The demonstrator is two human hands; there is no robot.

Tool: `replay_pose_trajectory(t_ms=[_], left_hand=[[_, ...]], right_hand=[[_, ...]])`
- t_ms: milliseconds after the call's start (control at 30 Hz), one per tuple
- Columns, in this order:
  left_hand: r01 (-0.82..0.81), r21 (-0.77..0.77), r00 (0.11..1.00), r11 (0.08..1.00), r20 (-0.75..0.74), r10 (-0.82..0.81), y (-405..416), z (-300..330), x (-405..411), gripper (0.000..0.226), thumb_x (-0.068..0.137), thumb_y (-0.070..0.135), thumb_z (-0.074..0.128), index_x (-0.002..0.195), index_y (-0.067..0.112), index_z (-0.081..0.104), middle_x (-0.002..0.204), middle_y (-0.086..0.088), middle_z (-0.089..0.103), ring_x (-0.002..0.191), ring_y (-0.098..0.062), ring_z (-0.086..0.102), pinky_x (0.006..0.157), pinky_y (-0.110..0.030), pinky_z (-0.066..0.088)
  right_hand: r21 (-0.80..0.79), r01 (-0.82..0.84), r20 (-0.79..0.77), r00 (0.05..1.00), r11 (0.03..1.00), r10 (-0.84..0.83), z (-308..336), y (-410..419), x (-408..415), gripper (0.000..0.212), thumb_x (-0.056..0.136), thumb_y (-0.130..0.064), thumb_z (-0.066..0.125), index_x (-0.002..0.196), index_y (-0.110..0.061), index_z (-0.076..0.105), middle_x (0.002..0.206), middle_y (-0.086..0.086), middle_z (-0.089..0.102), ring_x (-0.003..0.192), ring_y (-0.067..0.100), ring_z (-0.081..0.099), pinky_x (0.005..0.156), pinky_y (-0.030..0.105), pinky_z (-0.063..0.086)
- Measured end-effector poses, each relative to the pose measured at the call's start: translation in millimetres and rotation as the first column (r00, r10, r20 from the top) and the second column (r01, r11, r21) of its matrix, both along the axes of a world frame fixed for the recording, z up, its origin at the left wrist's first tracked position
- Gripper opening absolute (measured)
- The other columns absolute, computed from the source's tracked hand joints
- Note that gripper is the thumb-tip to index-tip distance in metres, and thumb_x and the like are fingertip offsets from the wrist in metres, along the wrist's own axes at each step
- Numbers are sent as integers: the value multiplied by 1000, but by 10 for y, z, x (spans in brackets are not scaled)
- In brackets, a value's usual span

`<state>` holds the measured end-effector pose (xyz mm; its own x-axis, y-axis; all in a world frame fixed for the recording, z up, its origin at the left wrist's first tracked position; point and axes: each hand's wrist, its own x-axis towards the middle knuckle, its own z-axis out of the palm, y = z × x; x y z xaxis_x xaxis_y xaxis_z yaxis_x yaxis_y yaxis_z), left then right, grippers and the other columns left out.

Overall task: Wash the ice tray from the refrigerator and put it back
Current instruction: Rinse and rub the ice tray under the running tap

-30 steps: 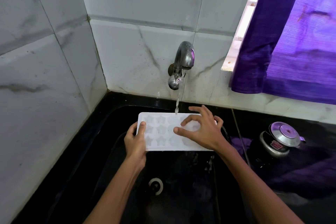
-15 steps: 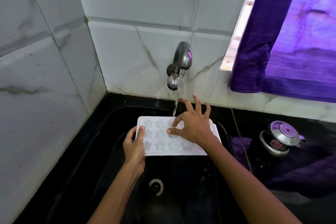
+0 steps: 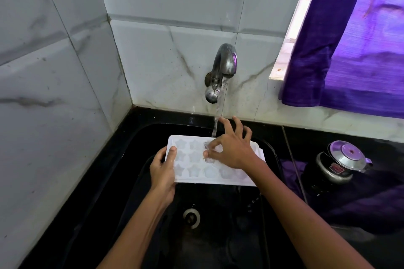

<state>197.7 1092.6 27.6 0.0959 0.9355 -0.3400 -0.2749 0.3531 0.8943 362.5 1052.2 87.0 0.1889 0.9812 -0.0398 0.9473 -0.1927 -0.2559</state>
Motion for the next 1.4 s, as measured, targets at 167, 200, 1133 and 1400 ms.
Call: replay_pose_trajectory(t_ms=[167, 200, 1133, 1400], left_hand=[[-19, 4, 1000, 1000, -6, 19, -24, -45, -34, 27, 92, 27, 58, 117, 16, 58, 104, -9, 68, 86, -22, 68, 59, -31, 55], [-26, 1, 1000, 1000, 1, 26, -23, -36, -32, 29, 93, 27, 57, 119, 16, 57, 102, -8, 69, 85, -21, 68, 57, -30, 55], [-70, -7, 998, 998, -6, 70, 232, -4, 279, 32, 93, 25, 57, 122, 12, 57, 97, -5, 68, 79, -17, 66, 56, -27, 56], [-56, -18, 998, 998, 3, 56, 217, -23, 330, 32, 93, 25, 58, 122, 12, 57, 95, -3, 67, 79, -17, 67, 55, -28, 55]], right_hand=[[245, 110, -78, 993, 963, -94, -64, -97, -68, 24, 62, -57, 76, 72, -36, 73, 149, -17, 24, 140, 22, 3, 109, 45, 5], [223, 79, -79, 995, 972, -63, -79, -117, -80, 24, 65, -59, 74, 75, -37, 73, 150, -16, 22, 140, 23, 1, 108, 45, 4], [10, -37, 180, 983, 999, 34, -47, -72, 41, 33, 86, -58, 51, 109, -42, 67, 159, -9, -6, 142, 29, -19, 110, 53, -7], [-2, -5, 134, 991, 1000, 5, -43, -55, 147, 34, 79, -65, 56, 102, -43, 70, 158, -11, -4, 142, 29, -16, 110, 56, -5]])
